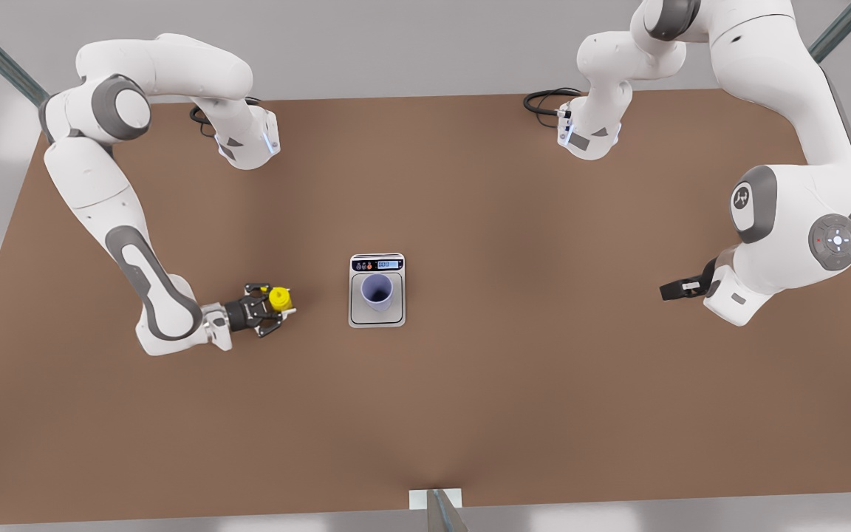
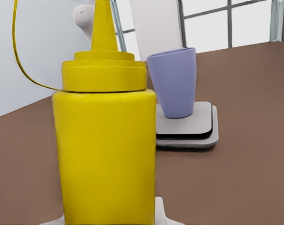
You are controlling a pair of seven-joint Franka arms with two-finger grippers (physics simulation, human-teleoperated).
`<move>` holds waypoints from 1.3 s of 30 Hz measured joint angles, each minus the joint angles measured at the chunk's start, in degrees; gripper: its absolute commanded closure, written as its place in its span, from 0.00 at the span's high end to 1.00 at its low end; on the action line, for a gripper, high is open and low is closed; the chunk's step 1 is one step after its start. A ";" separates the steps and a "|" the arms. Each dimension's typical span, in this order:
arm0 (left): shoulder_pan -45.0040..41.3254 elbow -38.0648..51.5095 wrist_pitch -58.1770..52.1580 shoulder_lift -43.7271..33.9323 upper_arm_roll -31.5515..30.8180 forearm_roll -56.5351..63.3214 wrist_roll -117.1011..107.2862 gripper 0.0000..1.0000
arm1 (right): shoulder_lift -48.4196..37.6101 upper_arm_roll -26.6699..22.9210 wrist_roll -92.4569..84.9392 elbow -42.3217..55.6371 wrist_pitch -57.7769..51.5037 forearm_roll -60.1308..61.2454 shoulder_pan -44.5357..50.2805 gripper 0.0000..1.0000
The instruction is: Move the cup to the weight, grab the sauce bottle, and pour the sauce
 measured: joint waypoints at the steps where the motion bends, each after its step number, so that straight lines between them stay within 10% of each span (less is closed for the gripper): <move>1: 0.03 0.00 0.00 0.00 0.00 0.00 0.05 1.00 | 0.01 0.00 -1.08 -0.05 -0.19 0.44 -0.06 0.57; 39: 0.18 0.09 0.09 0.09 0.00 0.00 0.79 1.00 | 3.17 -0.09 -9.99 -0.24 -4.06 5.75 -1.49 0.83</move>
